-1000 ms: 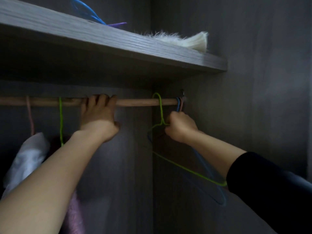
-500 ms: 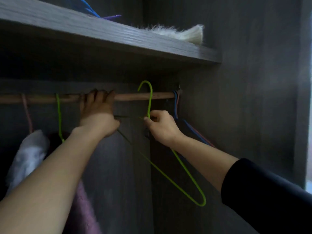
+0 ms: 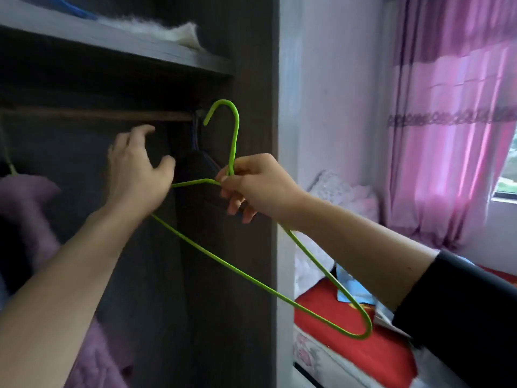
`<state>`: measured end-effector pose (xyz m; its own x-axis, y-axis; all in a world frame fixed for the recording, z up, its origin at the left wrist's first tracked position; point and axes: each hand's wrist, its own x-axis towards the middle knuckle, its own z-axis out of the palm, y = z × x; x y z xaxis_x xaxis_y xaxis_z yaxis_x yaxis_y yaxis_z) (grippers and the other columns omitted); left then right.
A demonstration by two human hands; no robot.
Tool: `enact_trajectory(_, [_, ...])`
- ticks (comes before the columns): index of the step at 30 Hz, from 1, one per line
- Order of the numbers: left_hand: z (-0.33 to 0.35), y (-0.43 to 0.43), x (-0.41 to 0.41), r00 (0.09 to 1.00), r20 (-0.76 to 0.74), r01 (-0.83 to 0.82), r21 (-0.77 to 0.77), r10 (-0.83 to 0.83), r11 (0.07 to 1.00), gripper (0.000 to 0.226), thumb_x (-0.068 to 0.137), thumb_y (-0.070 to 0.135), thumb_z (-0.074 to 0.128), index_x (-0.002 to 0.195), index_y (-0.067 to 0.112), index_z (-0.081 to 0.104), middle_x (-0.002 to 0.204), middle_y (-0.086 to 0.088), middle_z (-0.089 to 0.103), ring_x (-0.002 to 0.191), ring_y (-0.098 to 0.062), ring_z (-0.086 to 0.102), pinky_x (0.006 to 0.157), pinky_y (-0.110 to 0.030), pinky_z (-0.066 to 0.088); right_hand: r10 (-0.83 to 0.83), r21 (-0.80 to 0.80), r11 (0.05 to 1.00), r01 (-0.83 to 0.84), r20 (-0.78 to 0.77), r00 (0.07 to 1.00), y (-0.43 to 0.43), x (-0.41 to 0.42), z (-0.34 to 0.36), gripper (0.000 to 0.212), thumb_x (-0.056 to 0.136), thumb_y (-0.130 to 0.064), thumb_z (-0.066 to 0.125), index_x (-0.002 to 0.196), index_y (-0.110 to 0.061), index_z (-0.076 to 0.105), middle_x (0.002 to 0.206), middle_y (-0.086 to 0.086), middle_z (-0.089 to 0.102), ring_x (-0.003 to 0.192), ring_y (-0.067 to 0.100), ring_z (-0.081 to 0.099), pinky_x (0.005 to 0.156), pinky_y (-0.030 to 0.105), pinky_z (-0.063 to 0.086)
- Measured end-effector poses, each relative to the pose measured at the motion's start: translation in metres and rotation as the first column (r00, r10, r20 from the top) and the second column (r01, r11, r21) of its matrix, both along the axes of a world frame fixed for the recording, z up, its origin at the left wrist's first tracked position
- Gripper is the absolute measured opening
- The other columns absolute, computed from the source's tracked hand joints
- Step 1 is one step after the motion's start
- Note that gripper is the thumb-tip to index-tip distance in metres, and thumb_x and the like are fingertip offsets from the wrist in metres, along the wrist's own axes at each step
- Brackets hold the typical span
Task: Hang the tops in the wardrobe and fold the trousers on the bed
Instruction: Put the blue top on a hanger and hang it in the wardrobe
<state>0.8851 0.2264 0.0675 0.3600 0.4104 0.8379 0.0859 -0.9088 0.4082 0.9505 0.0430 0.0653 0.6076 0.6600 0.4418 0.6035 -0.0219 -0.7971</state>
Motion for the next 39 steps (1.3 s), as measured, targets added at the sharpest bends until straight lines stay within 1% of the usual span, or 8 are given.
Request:
enact_trajectory(3, [-0.025, -0.074, -0.002, 0.982, 0.138, 0.129, -0.002, -0.127, 0.992, 0.044, 0.087, 0.017, 0.056, 0.130, 0.014, 0.047, 0.128, -0.012, 0.049, 0.119, -0.026, 0.046, 0.095, -0.033, 0.036, -0.025, -0.042, 0.999, 0.023, -0.059, 0.998, -0.081, -0.009, -0.019, 0.012, 0.093, -0.004, 0.054, 0.098, -0.003, 0.065, 0.072, 0.006, 0.064, 0.052, 0.015, 0.061, 0.040, 0.022, 0.046])
enact_trajectory(5, [-0.048, -0.126, 0.002, 0.959, 0.146, 0.246, -0.015, -0.241, 0.969, 0.043, 0.084, 0.017, 0.053, 0.126, 0.014, 0.050, 0.124, -0.011, 0.051, 0.115, -0.025, 0.047, 0.094, -0.036, 0.040, -0.068, -0.088, 0.994, 0.058, -0.115, 0.991, -0.139, -0.011, -0.040, 0.014, 0.093, -0.004, 0.055, 0.099, -0.001, 0.067, 0.075, 0.007, 0.065, 0.055, 0.016, 0.062, 0.043, 0.024, 0.046])
enact_trajectory(12, [-0.152, -0.303, 0.046, 0.850, -0.142, 0.491, -0.140, -0.508, 0.860, 0.041, 0.083, 0.012, 0.055, 0.124, 0.012, 0.051, 0.125, -0.012, 0.051, 0.117, -0.028, 0.045, 0.096, -0.035, 0.036, -0.404, -0.258, 0.907, 0.333, -0.314, 0.859, -0.328, -0.015, -0.126, 0.015, 0.087, 0.003, 0.058, 0.098, 0.002, 0.068, 0.071, 0.011, 0.063, 0.050, 0.014, 0.056, 0.041, 0.021, 0.042])
enact_trajectory(18, [-0.238, -0.450, 0.098, 0.584, -0.446, 0.648, -0.248, -0.678, 0.720, 0.042, 0.080, 0.013, 0.056, 0.122, 0.009, 0.055, 0.116, -0.018, 0.053, 0.113, -0.035, 0.046, 0.097, -0.036, 0.034, -0.673, -0.382, 0.738, 0.556, -0.360, 0.647, -0.463, -0.011, -0.203, 0.017, 0.082, 0.005, 0.056, 0.080, -0.009, 0.066, 0.071, 0.013, 0.062, 0.055, 0.019, 0.057, 0.042, 0.021, 0.045])
enact_trajectory(23, [-0.293, -0.561, 0.144, 0.358, -0.578, 0.735, -0.310, -0.733, 0.603, 0.042, 0.081, 0.014, 0.059, 0.123, 0.010, 0.054, 0.118, -0.018, 0.053, 0.116, -0.033, 0.046, 0.100, -0.036, 0.033, -0.793, -0.442, 0.606, 0.661, -0.401, 0.459, -0.562, 0.004, -0.260, 0.012, 0.084, 0.003, 0.057, 0.085, -0.005, 0.066, 0.053, -0.002, 0.057, 0.042, 0.009, 0.053, 0.042, 0.022, 0.045])
enact_trajectory(28, [-0.346, -0.664, 0.205, 0.164, -0.657, 0.784, -0.366, -0.736, 0.502, 0.042, 0.086, 0.019, 0.056, 0.127, 0.013, 0.050, 0.126, -0.014, 0.049, 0.123, -0.030, 0.041, 0.102, -0.036, 0.032, -0.868, -0.494, 0.461, 0.737, -0.424, 0.258, -0.655, 0.044, -0.309, 0.013, 0.087, -0.007, 0.060, 0.093, 0.003, 0.067, 0.068, 0.007, 0.059, 0.049, 0.011, 0.049, 0.039, 0.018, 0.037])
enact_trajectory(34, [-0.405, -0.772, 0.288, -0.040, -0.730, 0.776, -0.453, -0.682, 0.439, 0.040, 0.086, 0.019, 0.054, 0.125, 0.014, 0.048, 0.125, -0.014, 0.048, 0.121, -0.030, 0.041, 0.100, -0.039, 0.034, -0.874, -0.570, 0.306, 0.762, -0.485, -0.012, -0.756, 0.110, -0.356, 0.005, 0.088, -0.008, 0.061, 0.084, -0.006, 0.061, 0.063, 0.007, 0.049, 0.044, 0.012, 0.043, 0.038, 0.017, 0.031])
enact_trajectory(39, [-0.449, -0.835, 0.337, -0.187, -0.769, 0.735, -0.522, -0.611, 0.433, 0.039, 0.090, 0.022, 0.051, 0.128, 0.014, 0.045, 0.129, -0.014, 0.045, 0.123, -0.030, 0.039, 0.100, -0.040, 0.035, -0.901, -0.614, 0.145, 0.776, -0.406, -0.154, -0.820, 0.147, -0.396, 0.024, 0.087, -0.013, 0.064, 0.065, -0.017, 0.055, 0.040, -0.012, 0.043, 0.037, 0.003, 0.040, 0.041, 0.019, 0.031])
